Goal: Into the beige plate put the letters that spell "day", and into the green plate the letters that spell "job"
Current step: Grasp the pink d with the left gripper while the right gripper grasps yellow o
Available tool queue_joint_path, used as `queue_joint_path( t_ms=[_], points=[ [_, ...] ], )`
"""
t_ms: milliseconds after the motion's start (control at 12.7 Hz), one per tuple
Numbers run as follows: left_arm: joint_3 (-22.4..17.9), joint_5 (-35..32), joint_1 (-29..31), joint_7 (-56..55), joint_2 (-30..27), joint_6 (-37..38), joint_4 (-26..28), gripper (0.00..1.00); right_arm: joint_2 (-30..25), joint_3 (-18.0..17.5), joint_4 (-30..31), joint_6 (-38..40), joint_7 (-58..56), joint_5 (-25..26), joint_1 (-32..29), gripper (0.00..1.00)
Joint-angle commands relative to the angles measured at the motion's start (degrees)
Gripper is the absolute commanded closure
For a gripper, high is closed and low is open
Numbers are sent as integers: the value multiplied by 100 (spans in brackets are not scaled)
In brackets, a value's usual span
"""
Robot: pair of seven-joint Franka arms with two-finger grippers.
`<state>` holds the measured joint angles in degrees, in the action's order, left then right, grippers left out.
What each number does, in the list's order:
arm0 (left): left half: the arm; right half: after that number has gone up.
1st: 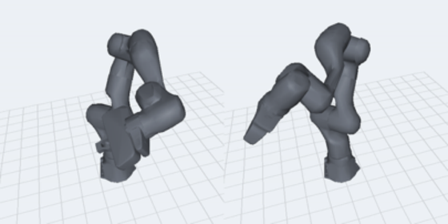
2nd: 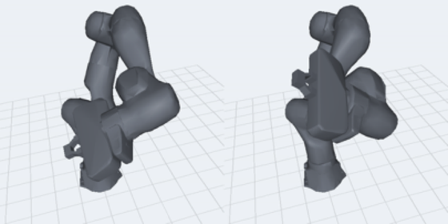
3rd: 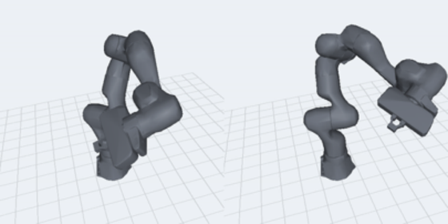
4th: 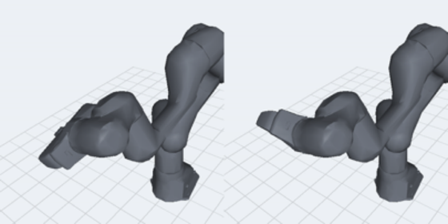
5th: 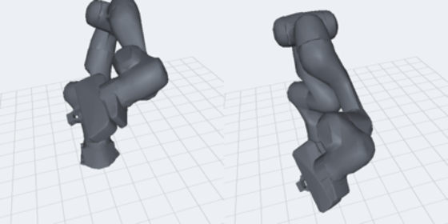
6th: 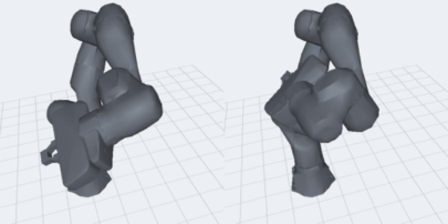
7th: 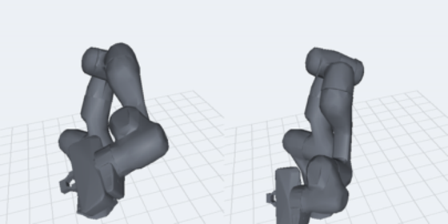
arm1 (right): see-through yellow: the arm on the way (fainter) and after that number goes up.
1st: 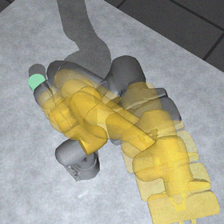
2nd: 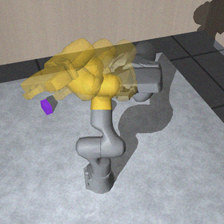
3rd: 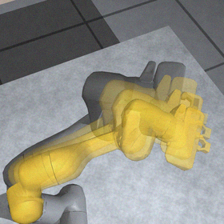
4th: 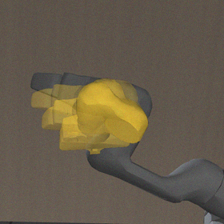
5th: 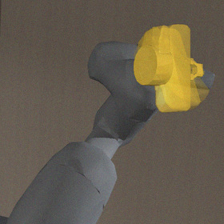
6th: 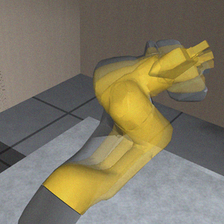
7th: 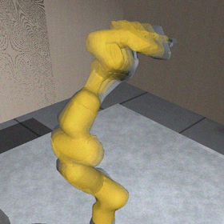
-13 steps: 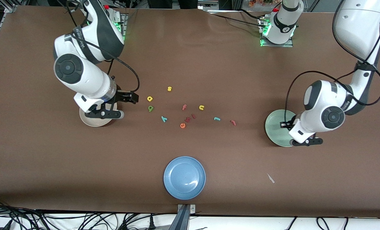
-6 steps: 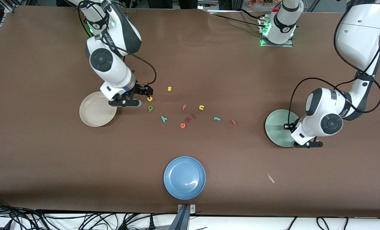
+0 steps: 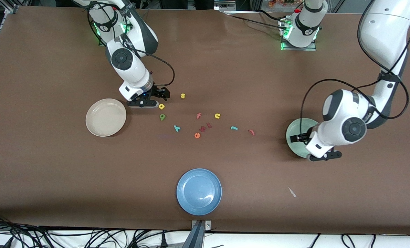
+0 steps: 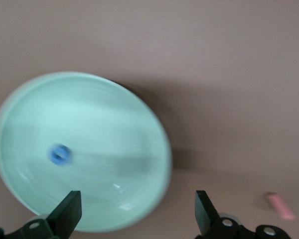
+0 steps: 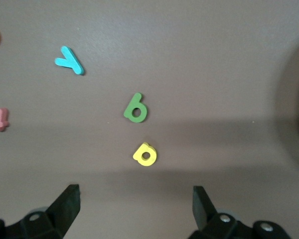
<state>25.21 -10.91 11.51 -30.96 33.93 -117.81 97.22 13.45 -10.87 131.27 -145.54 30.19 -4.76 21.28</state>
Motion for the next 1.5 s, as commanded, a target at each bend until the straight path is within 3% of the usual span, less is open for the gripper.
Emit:
queue_joint_path(
  t_ms=[0, 316, 711, 947, 1184, 1421],
  points=[
    [413, 106, -104, -1364, -45, 109, 7, 0, 209, -82, 144, -474, 66, 80, -62, 0],
    [467, 159, -571, -3114, 262, -407, 25, 0, 772, -82, 118, -1230, 66, 265, -62, 0],
    [371, -16, -1176, -4383, 702, -1112, 95, 3, 922, -82, 109, -1293, 66, 414, -53, 5],
    [371, -490, -1204, -4647, 896, -1139, 87, 11, 992, -82, 109, -1380, 66, 485, -53, 13],
    [362, -500, -1204, -4647, 966, -1280, 87, 22, 1054, -73, 109, -1407, 66, 493, -53, 20],
    [362, -692, -1204, -4647, 1045, -1288, 86, 38, 1081, -73, 109, -1407, 66, 590, -53, 35]
  ],
)
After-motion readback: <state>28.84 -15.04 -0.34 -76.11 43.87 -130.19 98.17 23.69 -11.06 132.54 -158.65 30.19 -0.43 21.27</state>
